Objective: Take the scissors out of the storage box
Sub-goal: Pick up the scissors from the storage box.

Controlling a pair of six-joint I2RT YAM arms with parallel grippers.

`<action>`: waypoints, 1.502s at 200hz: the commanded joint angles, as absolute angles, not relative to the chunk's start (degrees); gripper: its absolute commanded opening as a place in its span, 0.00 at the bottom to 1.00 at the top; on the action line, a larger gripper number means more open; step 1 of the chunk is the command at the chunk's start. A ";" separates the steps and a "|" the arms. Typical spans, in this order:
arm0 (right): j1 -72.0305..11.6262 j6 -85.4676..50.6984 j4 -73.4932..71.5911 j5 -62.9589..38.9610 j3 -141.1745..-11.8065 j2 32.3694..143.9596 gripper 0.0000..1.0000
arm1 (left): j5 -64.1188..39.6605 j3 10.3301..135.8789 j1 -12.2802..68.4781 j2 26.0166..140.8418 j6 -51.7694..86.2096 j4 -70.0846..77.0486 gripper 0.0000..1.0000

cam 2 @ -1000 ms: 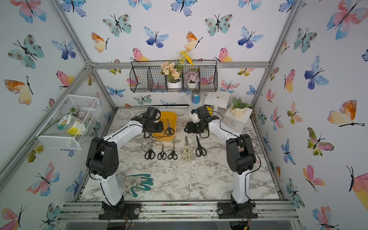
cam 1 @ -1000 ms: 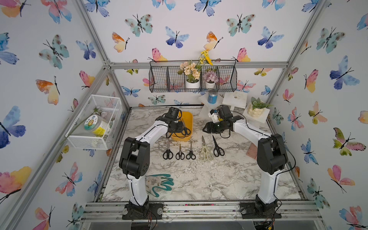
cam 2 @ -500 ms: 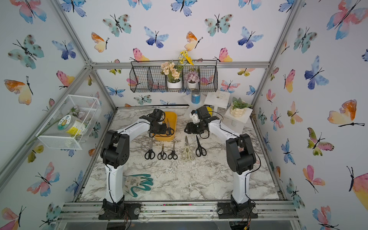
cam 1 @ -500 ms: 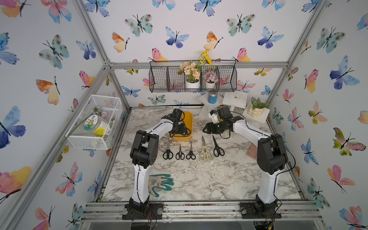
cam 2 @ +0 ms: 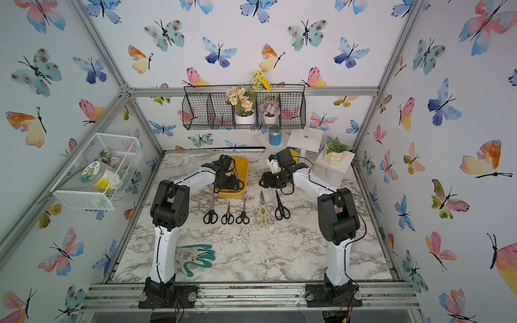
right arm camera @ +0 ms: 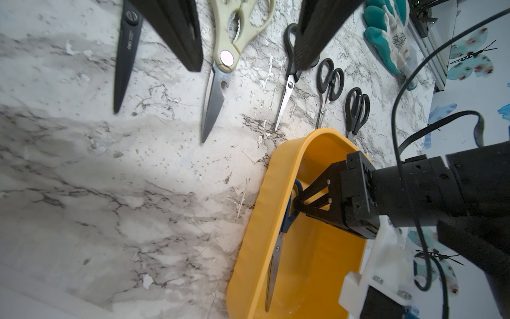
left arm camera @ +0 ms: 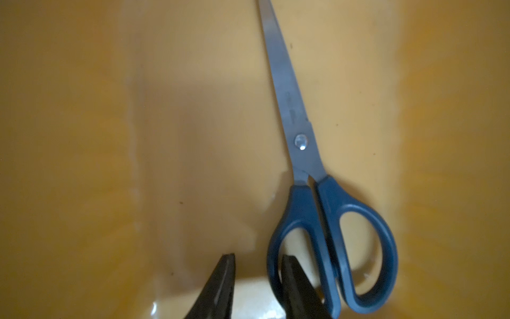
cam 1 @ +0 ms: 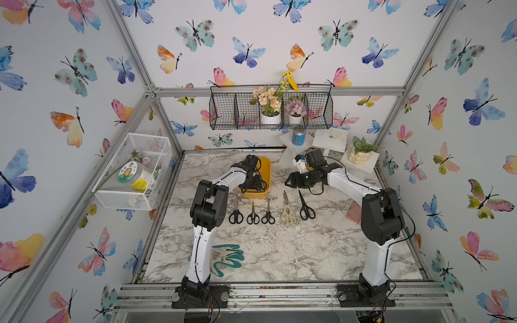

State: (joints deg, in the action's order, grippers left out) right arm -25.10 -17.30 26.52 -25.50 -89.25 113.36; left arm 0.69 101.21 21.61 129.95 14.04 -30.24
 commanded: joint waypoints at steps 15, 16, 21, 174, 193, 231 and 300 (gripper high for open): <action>-25.31 -16.96 26.81 -25.49 -88.35 111.62 0.58 | 3.34 101.95 21.58 133.71 14.08 -31.38 0.33; -25.31 -16.96 26.81 -25.49 -88.34 111.67 0.58 | 3.34 101.95 21.56 133.78 14.07 -31.38 0.33; -25.31 -16.96 26.81 -25.48 -88.32 111.65 0.58 | 3.19 102.07 21.58 134.08 14.02 -31.44 0.33; -25.31 -16.88 26.81 -25.84 -87.85 111.15 0.58 | -0.47 103.41 21.58 125.19 9.90 -29.90 0.00; -25.34 -16.85 26.75 -25.92 -87.98 111.11 0.58 | 0.00 102.57 21.53 123.36 9.02 -29.71 0.00; -25.31 -16.76 26.67 -26.01 -87.87 111.04 0.58 | 0.40 99.09 21.53 117.85 7.72 -29.06 0.00; -25.31 -16.70 26.14 -26.54 -87.79 111.36 0.58 | 8.62 85.47 21.06 103.98 1.05 -28.05 0.00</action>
State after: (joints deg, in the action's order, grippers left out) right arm -25.10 -17.28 26.50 -25.52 -88.44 113.01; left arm 3.01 89.49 21.45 109.10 5.23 -28.25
